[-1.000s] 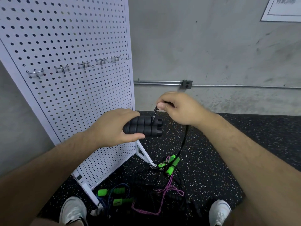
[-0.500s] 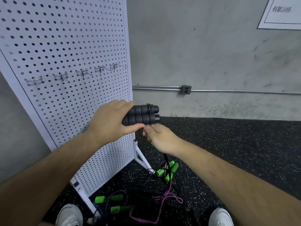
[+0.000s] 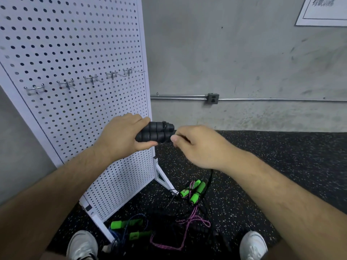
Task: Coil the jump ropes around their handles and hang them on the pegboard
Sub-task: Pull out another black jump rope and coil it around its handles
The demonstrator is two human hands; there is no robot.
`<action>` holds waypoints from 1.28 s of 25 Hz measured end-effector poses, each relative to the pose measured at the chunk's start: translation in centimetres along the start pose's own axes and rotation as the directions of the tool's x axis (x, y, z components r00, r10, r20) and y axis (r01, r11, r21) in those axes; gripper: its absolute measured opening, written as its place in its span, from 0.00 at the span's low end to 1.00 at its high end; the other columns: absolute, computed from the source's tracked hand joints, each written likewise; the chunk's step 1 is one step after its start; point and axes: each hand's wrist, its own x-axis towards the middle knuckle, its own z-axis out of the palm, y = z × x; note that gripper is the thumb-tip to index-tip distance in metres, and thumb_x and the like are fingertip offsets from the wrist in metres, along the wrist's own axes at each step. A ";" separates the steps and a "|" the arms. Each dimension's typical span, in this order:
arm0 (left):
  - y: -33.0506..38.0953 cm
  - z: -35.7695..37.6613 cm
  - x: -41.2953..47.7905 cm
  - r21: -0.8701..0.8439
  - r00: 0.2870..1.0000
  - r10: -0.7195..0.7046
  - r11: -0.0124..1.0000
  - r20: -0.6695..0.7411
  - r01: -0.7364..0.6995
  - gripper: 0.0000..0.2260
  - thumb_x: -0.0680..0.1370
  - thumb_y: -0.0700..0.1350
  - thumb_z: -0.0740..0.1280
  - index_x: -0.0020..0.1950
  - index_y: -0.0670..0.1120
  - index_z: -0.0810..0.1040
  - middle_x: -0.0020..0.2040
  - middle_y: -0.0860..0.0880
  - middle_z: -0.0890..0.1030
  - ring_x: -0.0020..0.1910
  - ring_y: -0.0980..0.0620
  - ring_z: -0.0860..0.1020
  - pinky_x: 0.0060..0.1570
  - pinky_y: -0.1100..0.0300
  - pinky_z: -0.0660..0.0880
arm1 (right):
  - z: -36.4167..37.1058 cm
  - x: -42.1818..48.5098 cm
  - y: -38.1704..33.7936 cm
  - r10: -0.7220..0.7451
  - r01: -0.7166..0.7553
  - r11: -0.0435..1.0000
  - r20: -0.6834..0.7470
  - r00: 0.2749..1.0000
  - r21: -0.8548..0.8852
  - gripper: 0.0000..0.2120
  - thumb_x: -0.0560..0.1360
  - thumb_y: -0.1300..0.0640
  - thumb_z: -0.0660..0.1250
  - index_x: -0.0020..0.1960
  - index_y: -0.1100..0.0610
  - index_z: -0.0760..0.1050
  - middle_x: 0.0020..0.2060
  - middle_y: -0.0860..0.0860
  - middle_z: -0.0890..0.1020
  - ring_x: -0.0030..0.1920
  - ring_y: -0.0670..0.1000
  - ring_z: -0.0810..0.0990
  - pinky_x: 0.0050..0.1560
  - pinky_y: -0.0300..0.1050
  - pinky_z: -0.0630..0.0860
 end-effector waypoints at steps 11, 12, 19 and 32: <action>4.6 -1.9 -0.9 -0.242 0.980 0.198 0.952 0.030 -0.185 0.31 0.73 0.73 0.62 0.64 0.51 0.76 0.48 0.58 0.77 0.46 0.55 0.74 0.46 0.56 0.73 | -0.7 1.9 6.0 0.135 -0.082 0.969 -0.222 0.966 0.233 0.09 0.73 0.43 0.74 0.45 0.48 0.82 0.41 0.46 0.83 0.41 0.44 0.79 0.45 0.45 0.76; 4.9 -2.3 -1.0 -0.265 0.980 0.196 0.947 0.033 -0.181 0.31 0.73 0.73 0.62 0.63 0.52 0.76 0.48 0.57 0.77 0.47 0.55 0.74 0.46 0.56 0.74 | -0.4 1.9 6.3 0.142 -0.069 0.943 -0.206 0.968 0.324 0.07 0.73 0.45 0.74 0.45 0.48 0.83 0.41 0.47 0.84 0.38 0.42 0.79 0.42 0.44 0.76; 5.5 -4.0 -1.5 -0.295 0.997 0.081 0.952 0.000 -0.077 0.26 0.73 0.69 0.63 0.64 0.54 0.74 0.48 0.57 0.75 0.47 0.55 0.73 0.44 0.56 0.74 | 3.2 1.8 5.1 0.183 -0.173 0.540 0.086 0.979 0.823 0.17 0.81 0.62 0.62 0.37 0.49 0.80 0.33 0.46 0.79 0.31 0.42 0.76 0.36 0.37 0.75; 1.0 -2.0 -0.4 0.009 0.995 -0.020 1.000 -0.101 0.021 0.29 0.74 0.65 0.67 0.65 0.45 0.76 0.47 0.49 0.78 0.44 0.47 0.76 0.40 0.51 0.76 | 4.2 -1.0 -1.5 0.140 -0.152 0.937 0.063 0.988 0.316 0.18 0.85 0.47 0.54 0.51 0.56 0.78 0.32 0.45 0.74 0.29 0.40 0.73 0.29 0.37 0.66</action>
